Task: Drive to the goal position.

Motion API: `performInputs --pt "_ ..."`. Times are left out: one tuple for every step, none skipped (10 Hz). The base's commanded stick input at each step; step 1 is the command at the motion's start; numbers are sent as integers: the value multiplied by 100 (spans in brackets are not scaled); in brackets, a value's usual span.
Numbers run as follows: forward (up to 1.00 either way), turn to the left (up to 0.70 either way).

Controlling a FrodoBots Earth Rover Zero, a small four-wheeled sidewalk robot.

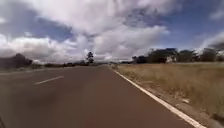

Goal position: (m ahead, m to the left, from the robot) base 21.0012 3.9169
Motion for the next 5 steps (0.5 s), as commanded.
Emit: performInputs --pt "70 0" --pt "70 0" --pt "70 0" --pt "70 17" --pt "70 35"
